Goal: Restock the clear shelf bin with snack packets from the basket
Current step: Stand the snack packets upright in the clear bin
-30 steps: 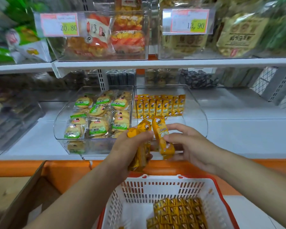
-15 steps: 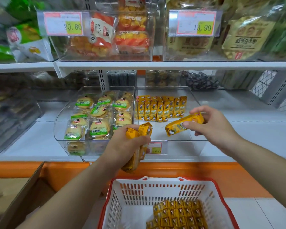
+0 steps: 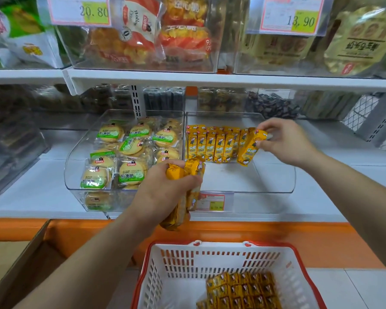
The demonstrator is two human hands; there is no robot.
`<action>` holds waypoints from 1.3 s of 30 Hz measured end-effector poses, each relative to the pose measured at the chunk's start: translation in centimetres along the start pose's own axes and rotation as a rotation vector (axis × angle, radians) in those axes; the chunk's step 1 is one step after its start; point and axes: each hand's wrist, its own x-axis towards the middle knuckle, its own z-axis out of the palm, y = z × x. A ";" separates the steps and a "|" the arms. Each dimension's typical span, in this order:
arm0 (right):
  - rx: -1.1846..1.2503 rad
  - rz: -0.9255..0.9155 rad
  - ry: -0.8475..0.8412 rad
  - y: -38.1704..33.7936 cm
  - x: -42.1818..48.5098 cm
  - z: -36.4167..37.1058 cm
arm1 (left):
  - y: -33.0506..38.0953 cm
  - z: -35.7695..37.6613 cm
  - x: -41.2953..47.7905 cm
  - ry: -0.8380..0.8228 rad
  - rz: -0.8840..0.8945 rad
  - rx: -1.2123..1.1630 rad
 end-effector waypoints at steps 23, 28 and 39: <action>-0.370 0.177 -0.009 4.4 8.0 8.4 | -1.3 0.3 2.3 -0.014 0.001 -0.026; -0.288 0.045 0.017 0.7 3.7 5.2 | -1.1 0.7 1.8 -0.015 0.013 -0.007; 0.544 0.081 -0.457 -6.3 -11.3 2.5 | -0.7 3.1 -0.6 -0.174 0.032 -0.010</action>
